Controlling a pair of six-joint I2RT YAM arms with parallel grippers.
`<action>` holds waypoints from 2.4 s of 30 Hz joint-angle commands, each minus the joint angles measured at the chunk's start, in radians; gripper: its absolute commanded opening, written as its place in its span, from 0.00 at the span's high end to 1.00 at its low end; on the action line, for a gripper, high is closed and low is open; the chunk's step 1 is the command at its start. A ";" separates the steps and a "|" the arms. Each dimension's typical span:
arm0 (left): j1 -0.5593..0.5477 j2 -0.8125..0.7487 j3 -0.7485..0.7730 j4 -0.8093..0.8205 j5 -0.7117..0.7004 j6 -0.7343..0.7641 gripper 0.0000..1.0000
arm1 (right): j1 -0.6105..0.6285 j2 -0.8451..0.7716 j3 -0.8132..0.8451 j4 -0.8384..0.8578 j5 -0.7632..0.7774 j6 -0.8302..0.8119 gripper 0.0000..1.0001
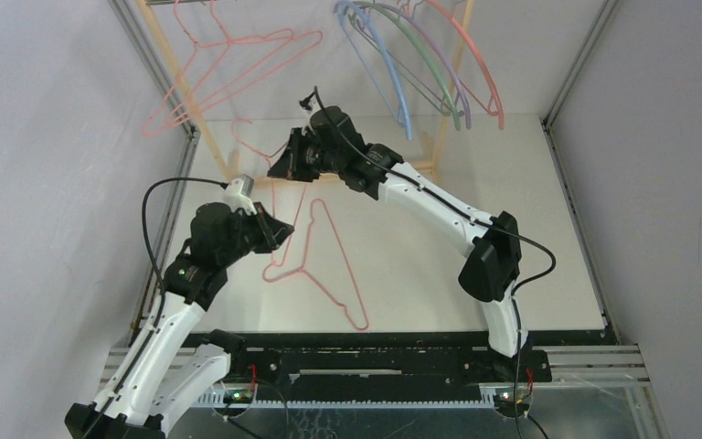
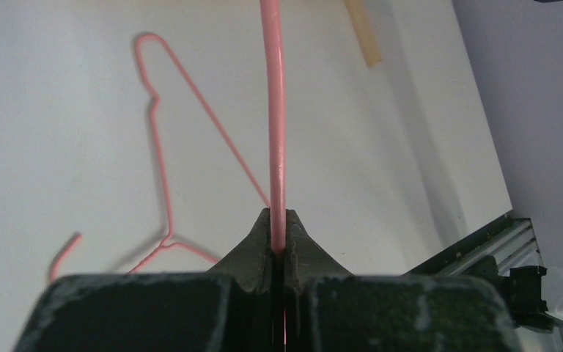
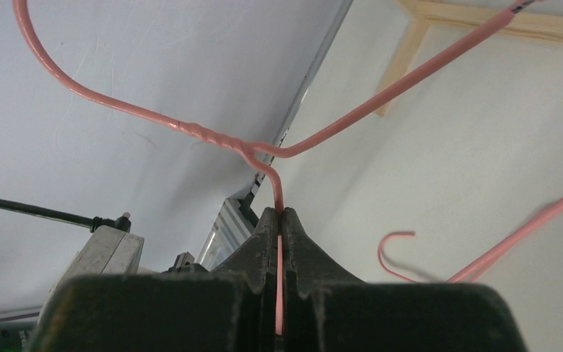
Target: Organize the hangers
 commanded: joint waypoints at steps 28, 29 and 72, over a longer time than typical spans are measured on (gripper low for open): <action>-0.019 0.593 0.847 -0.136 -0.208 0.407 1.00 | 0.030 -0.519 -0.609 -0.220 0.342 -0.337 0.51; -0.023 0.591 0.843 -0.120 -0.217 0.409 1.00 | 0.021 -0.522 -0.619 -0.216 0.334 -0.336 0.52; 0.052 0.747 0.900 -0.012 -0.279 0.279 0.53 | -0.127 -0.447 -0.691 -0.216 0.163 -0.486 0.53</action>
